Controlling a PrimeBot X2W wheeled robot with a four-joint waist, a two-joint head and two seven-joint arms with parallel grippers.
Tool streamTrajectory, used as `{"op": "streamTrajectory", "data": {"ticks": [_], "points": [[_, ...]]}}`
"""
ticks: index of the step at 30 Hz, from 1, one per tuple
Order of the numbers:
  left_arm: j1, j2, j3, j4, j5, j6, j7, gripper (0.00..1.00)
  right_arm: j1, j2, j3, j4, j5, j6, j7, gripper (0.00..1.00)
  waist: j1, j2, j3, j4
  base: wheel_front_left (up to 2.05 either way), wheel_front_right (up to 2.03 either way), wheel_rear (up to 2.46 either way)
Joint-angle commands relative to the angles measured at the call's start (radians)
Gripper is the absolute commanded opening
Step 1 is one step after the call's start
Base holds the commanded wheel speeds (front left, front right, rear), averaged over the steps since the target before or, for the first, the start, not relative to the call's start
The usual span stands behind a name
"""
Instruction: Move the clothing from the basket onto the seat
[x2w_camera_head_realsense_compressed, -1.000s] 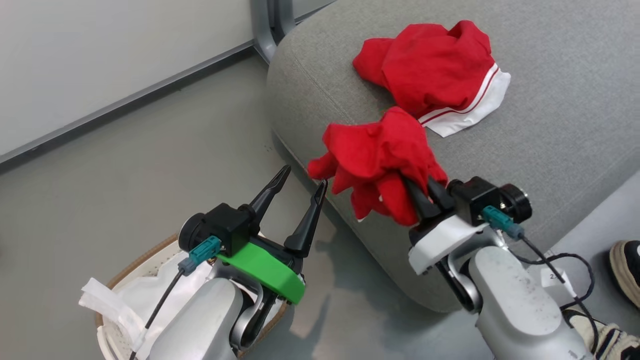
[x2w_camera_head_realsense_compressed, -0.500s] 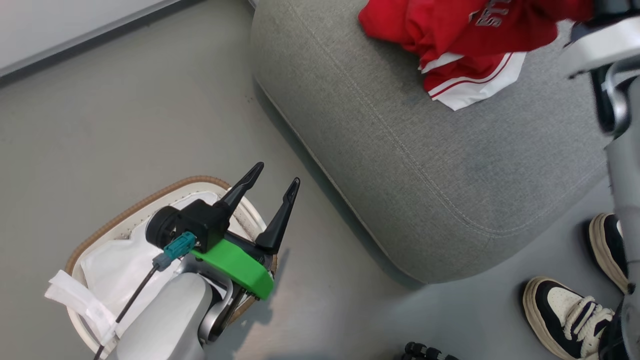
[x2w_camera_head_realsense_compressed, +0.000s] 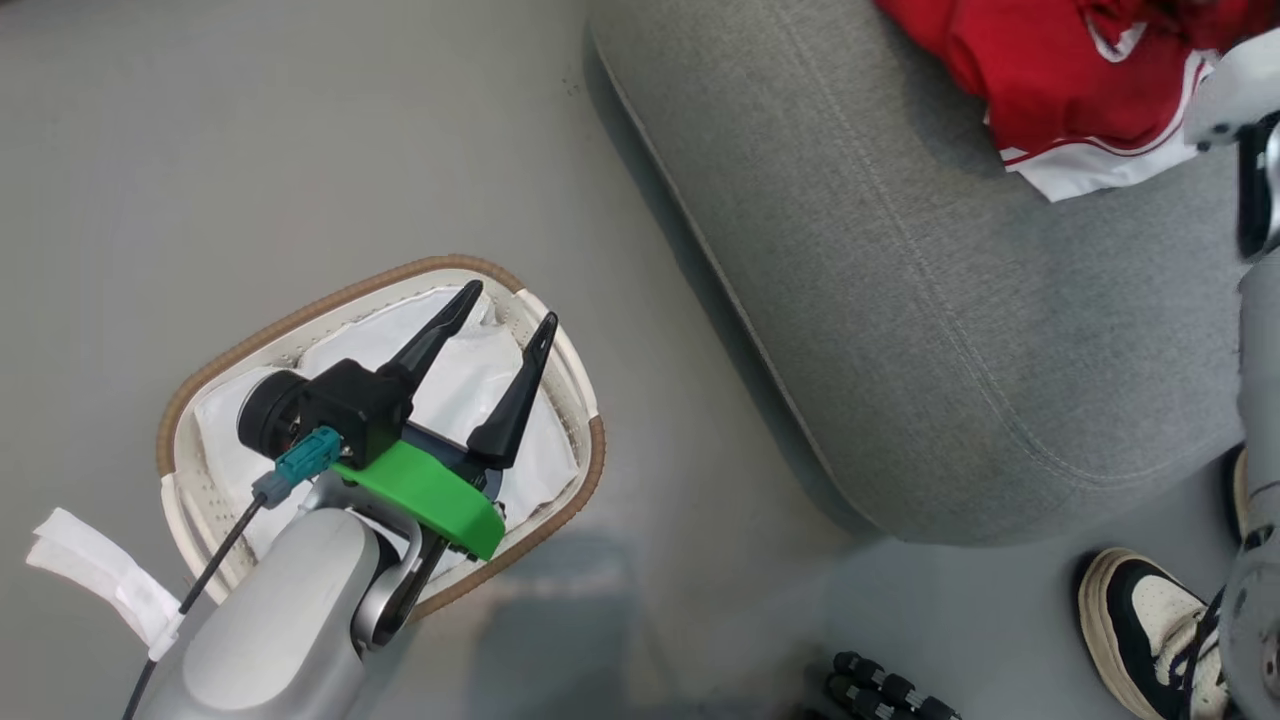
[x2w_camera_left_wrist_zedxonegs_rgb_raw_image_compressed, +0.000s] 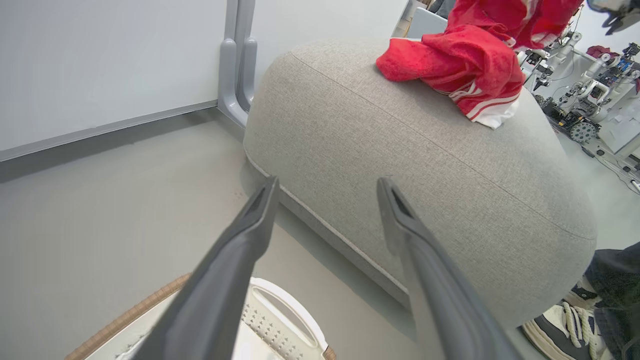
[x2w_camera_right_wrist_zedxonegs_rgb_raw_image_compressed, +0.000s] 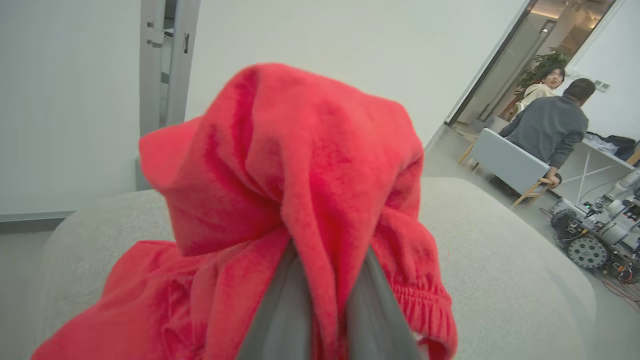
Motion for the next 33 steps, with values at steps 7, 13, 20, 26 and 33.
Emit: {"op": "streamTrajectory", "data": {"ticks": [7, 13, 20, 26, 33], "points": [[0.017, 0.001, 0.065, 0.02, -0.003, -0.003, 0.001, 1.0, 0.13, 0.065, -0.057, 0.046, -0.044, -0.001, -0.014, 1.0, -0.0001, 0.0, 0.008, 0.077, 0.0, 0.0, 0.0], [0.058, -0.025, 0.136, 0.031, 0.036, -0.003, 0.001, 1.0, 0.27, 0.103, -0.046, -0.09, 0.016, -0.001, -0.014, 1.0, -0.0001, 0.0, -0.052, 0.099, 0.0, 0.0, 0.0], [0.124, -0.068, 0.217, 0.038, 0.074, -0.003, 0.001, 1.0, 0.45, 0.122, 0.017, -0.229, 0.087, -0.001, -0.015, 1.0, -0.0001, 0.0, -0.134, 0.136, 0.0, 0.0, 0.0], [0.178, -0.113, 0.304, 0.052, 0.114, -0.003, 0.001, 1.0, 0.551, 0.144, 0.091, -0.298, 0.147, -0.001, -0.015, 1.0, -0.0001, 0.0, -0.2, 0.195, 0.0, 0.0, 0.0], [0.231, -0.163, 0.438, 0.087, 0.16, -0.003, 0.001, 1.0, 0.593, 0.157, 0.178, -0.335, 0.197, -0.001, -0.015, 1.0, -0.0001, 0.0, -0.246, 0.284, 0.0, 0.0, 0.0]]}}
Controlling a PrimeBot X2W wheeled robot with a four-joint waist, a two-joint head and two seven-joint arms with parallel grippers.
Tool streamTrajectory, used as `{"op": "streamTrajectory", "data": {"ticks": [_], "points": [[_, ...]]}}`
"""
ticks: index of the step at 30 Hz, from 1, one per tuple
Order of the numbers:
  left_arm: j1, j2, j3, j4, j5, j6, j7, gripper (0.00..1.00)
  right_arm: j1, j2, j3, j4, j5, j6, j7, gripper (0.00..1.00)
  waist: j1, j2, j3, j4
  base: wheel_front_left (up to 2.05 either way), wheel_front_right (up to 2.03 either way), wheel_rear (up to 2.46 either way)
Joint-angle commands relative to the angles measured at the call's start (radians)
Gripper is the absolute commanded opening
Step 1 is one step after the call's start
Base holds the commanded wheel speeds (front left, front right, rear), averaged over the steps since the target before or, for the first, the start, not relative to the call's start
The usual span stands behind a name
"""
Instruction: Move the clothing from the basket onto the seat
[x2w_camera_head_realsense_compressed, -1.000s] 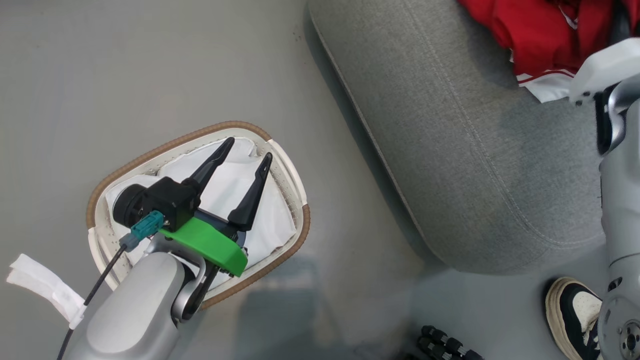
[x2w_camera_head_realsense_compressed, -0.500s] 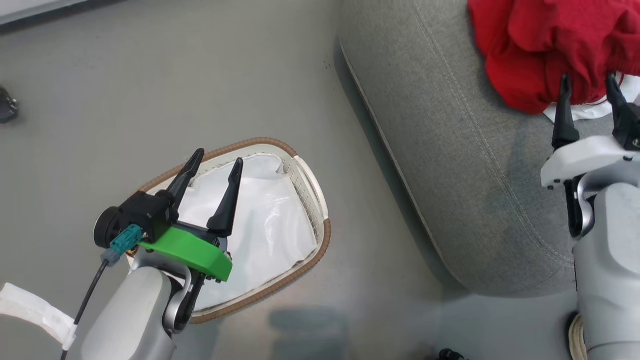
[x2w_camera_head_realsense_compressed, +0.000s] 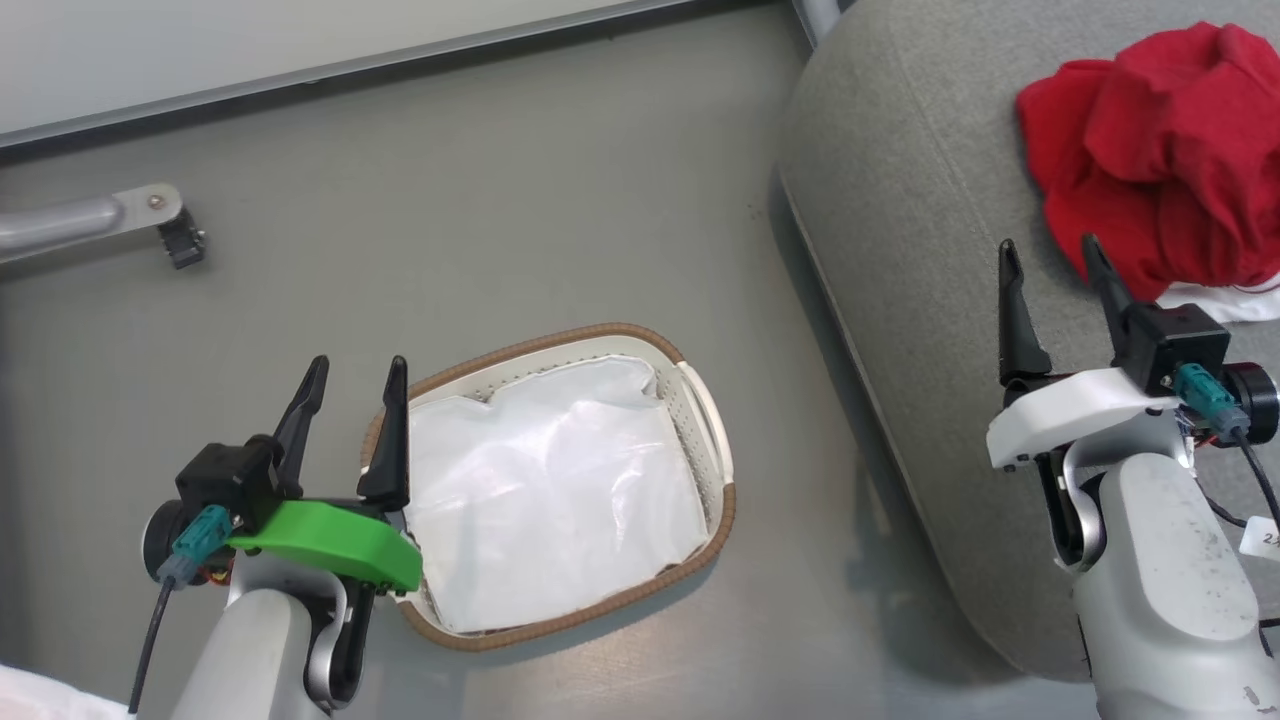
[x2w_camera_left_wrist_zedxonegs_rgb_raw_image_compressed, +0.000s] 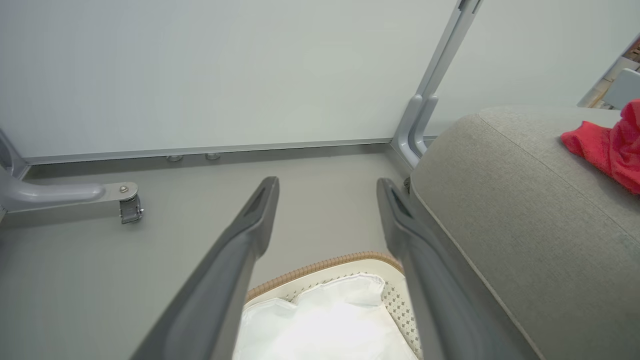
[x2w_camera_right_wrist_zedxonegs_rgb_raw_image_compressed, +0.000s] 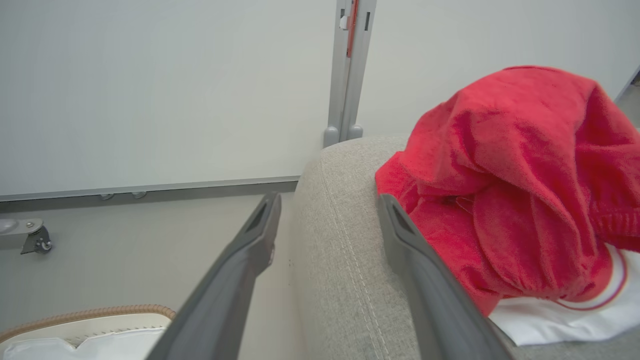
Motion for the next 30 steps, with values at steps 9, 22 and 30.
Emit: {"op": "streamTrajectory", "data": {"ticks": [9, 22, 30], "points": [[0.073, -0.037, 0.134, 0.038, 0.089, -0.003, 0.001, 1.0, 0.07, -0.001, 0.08, -0.007, 0.088, -0.001, -0.004, 1.0, -0.0001, -0.0001, -0.088, 0.144, 0.0, 0.0, 0.0], [0.162, -0.074, 0.168, 0.041, 0.118, -0.003, 0.001, 1.0, 0.197, -0.001, 0.102, -0.002, 0.146, -0.001, -0.004, 1.0, -0.0001, -0.0001, -0.162, 0.182, 0.0, 0.0, 0.0], [0.17, -0.081, 0.158, 0.06, 0.071, 0.0, 0.008, 0.0, 0.217, 0.009, 0.099, 0.02, 0.184, 0.0, 0.015, 0.0, -0.0001, -0.0001, -0.171, 0.18, 0.0, 0.0, 0.0]]}}
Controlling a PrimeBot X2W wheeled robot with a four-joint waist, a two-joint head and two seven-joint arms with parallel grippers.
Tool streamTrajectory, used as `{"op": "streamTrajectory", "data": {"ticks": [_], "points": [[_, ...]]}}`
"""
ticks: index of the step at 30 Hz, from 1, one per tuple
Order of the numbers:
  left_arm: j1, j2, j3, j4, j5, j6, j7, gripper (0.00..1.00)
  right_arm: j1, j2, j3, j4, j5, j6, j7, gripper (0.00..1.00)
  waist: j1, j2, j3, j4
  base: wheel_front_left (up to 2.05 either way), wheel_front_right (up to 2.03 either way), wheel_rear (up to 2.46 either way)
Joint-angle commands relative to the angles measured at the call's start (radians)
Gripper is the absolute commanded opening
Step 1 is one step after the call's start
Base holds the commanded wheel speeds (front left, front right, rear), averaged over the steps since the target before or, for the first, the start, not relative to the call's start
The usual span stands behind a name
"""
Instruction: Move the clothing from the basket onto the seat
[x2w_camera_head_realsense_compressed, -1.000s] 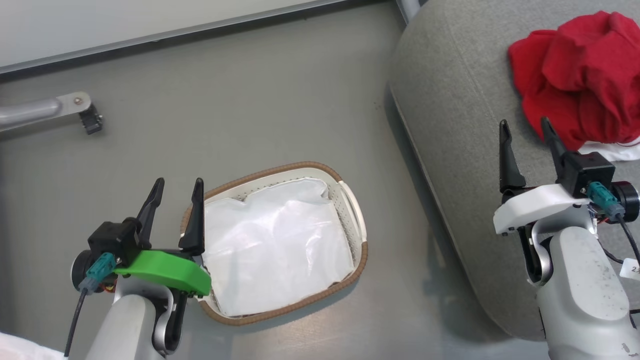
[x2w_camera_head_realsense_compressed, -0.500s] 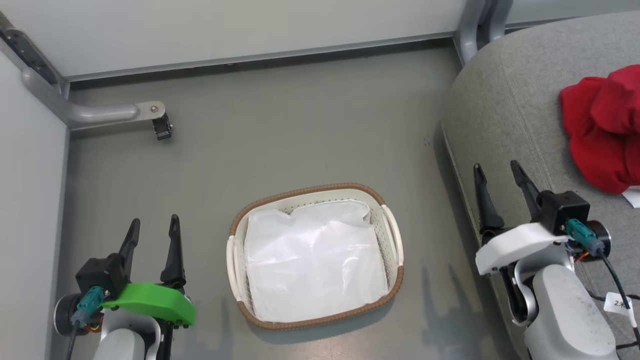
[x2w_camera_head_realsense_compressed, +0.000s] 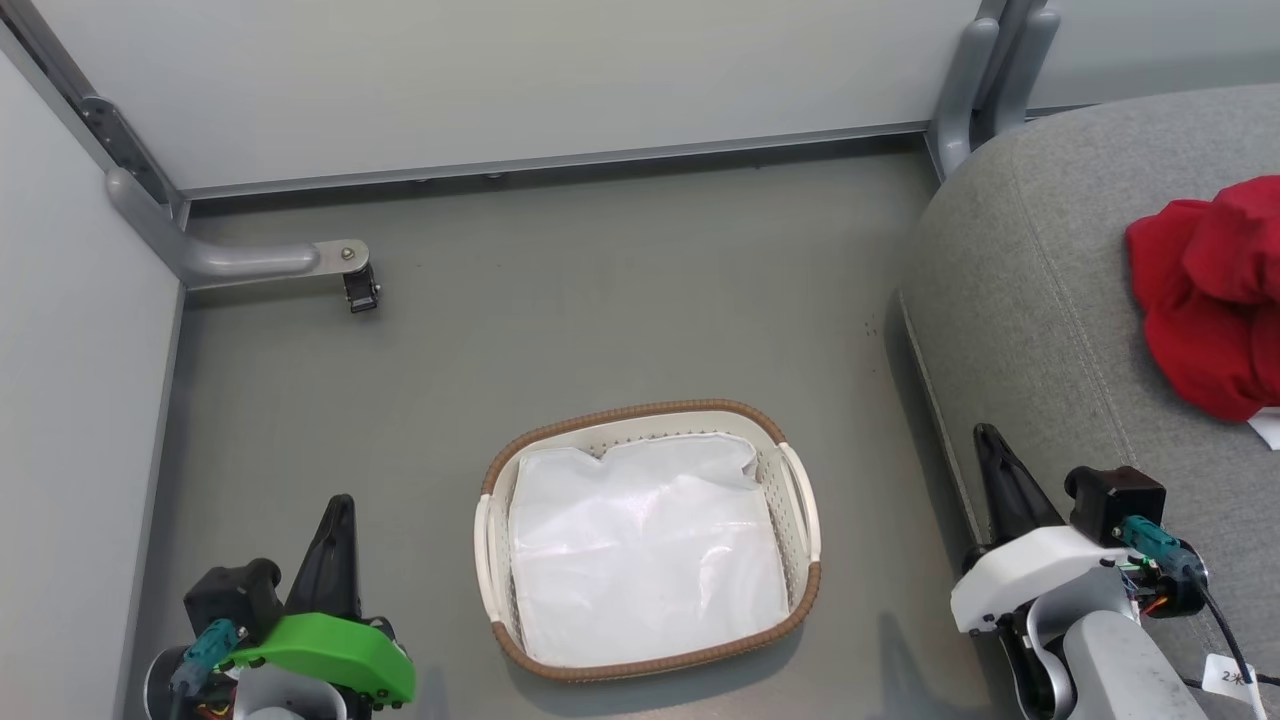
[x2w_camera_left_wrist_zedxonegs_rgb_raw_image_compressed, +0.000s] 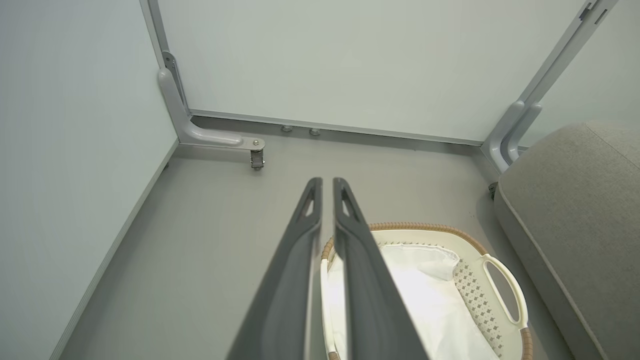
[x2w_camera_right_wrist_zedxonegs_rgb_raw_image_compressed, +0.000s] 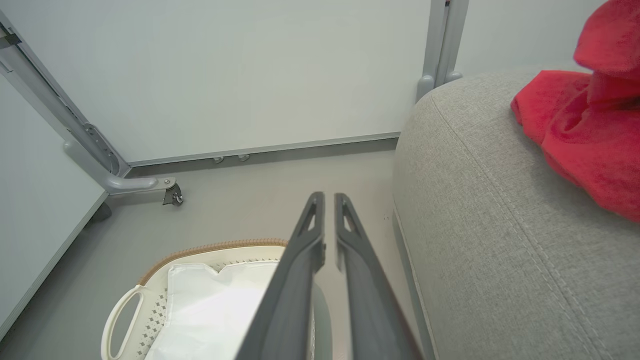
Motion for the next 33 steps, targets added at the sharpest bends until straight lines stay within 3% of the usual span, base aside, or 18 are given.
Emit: {"op": "streamTrajectory", "data": {"ticks": [1, 33], "points": [[-0.002, 0.003, 0.007, -0.019, -0.044, 0.0, 0.011, 0.0, -0.011, -0.004, -0.011, -0.013, 0.045, 0.0, 0.013, 0.0, 0.0001, 0.0, -0.002, 0.0, 0.0, 0.0, 0.0], [0.006, -0.011, 0.075, -0.094, -0.527, -0.001, 0.149, 0.0, 0.044, -0.008, -0.049, -0.093, 0.569, 0.0, 0.146, 0.0, 0.0001, 0.0, -0.037, -0.006, 0.0, 0.0, 0.0]]}}
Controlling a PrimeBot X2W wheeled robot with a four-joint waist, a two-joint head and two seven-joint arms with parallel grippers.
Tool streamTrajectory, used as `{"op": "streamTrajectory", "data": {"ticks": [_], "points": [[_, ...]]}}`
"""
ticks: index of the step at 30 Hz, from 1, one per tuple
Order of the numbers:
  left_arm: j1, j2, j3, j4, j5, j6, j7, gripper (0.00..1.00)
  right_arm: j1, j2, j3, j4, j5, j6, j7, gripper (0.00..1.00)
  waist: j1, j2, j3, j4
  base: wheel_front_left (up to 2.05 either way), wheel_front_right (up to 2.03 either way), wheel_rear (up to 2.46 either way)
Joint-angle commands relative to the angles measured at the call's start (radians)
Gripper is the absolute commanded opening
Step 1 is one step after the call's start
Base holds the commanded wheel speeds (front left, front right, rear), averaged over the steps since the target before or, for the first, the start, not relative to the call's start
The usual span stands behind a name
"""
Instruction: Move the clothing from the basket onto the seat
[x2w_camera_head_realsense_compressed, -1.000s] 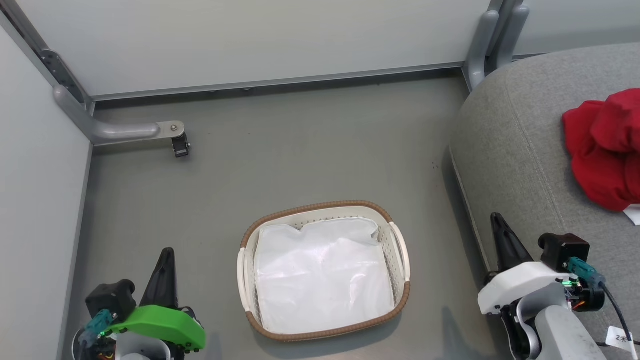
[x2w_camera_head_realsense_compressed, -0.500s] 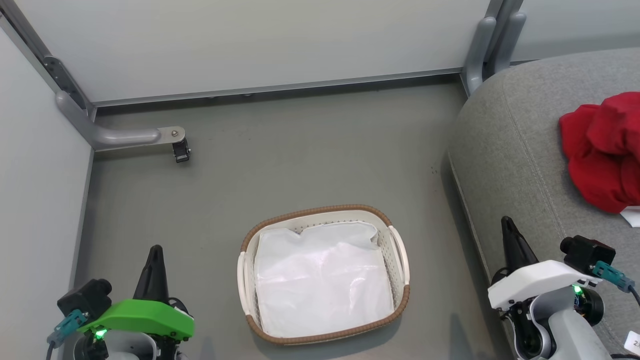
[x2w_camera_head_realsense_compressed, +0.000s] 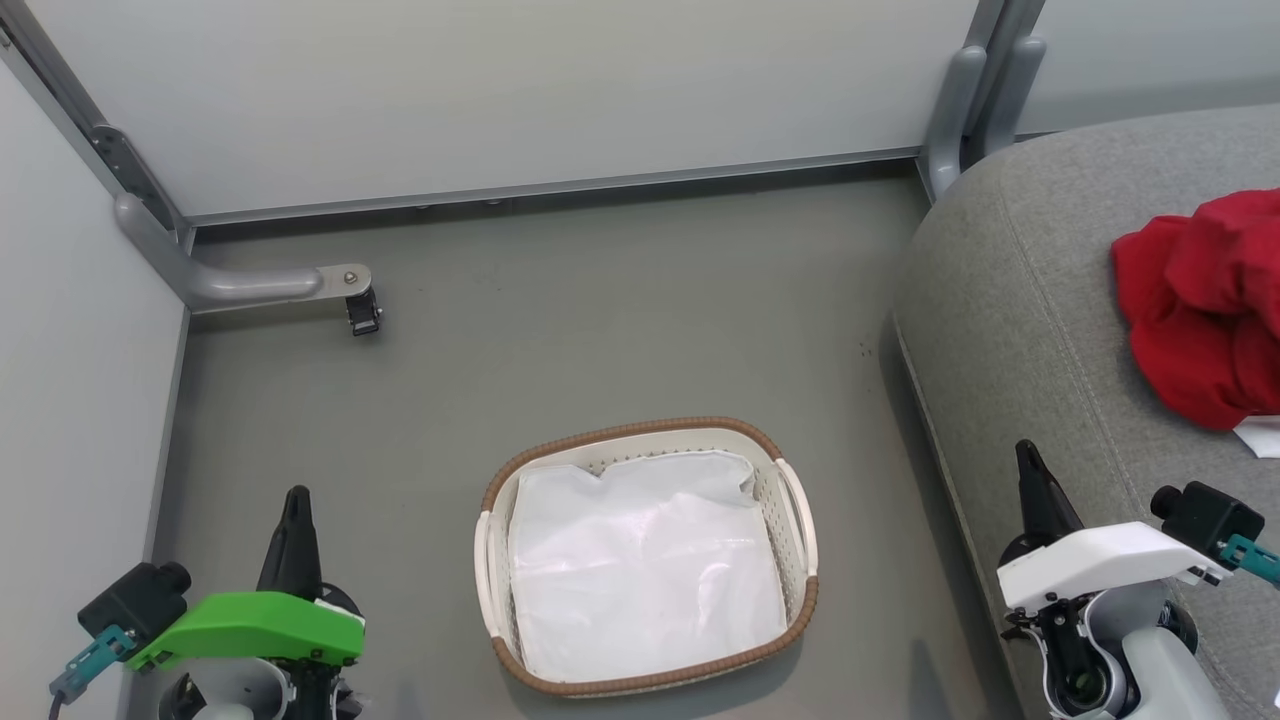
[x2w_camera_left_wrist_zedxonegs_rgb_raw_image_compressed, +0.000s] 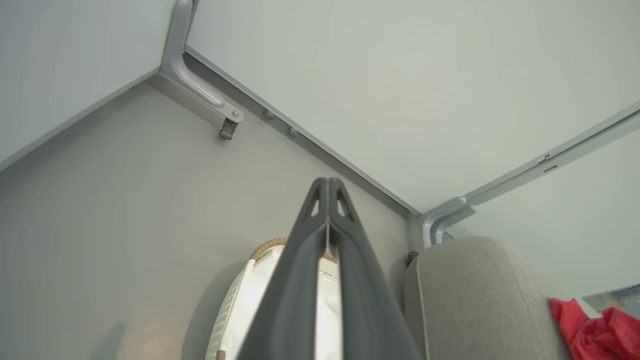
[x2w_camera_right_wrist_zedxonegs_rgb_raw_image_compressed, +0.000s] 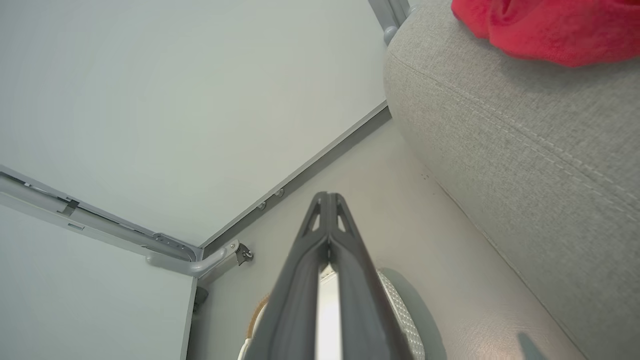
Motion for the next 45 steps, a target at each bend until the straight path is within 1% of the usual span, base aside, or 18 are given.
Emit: {"op": "streamTrajectory", "data": {"ticks": [1, 26, 45], "points": [[0.004, 0.001, 0.008, -0.019, -0.037, -0.001, 0.008, 0.0, -0.001, -0.007, -0.006, -0.02, 0.037, 0.0, 0.009, 0.0, 0.0001, 0.0, -0.002, 0.0, 0.0, 0.0, 0.0], [0.008, -0.008, 0.049, -0.062, -0.309, -0.002, 0.087, 0.0, 0.028, -0.009, -0.032, -0.06, 0.335, -0.001, 0.088, 0.0, 0.0001, 0.0, -0.029, -0.004, 0.0, 0.0, 0.0], [0.012, -0.013, 0.073, -0.087, -0.479, -0.002, 0.137, 0.0, 0.045, -0.01, -0.047, -0.085, 0.518, -0.001, 0.138, 0.0, 0.0001, 0.0, -0.05, -0.008, 0.0, 0.0, 0.0]]}}
